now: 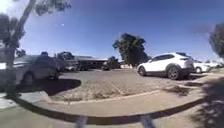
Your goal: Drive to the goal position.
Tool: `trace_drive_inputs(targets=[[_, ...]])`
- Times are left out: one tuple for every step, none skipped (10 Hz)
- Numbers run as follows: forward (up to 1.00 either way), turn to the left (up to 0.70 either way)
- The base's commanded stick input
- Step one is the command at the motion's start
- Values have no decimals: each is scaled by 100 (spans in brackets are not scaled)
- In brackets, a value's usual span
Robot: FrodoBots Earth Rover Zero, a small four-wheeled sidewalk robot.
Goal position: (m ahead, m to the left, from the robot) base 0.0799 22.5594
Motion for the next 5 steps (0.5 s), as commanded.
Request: trace_drive_inputs(targets=[[0,85],[0,85],[0,85],[0,85],[0,85]])
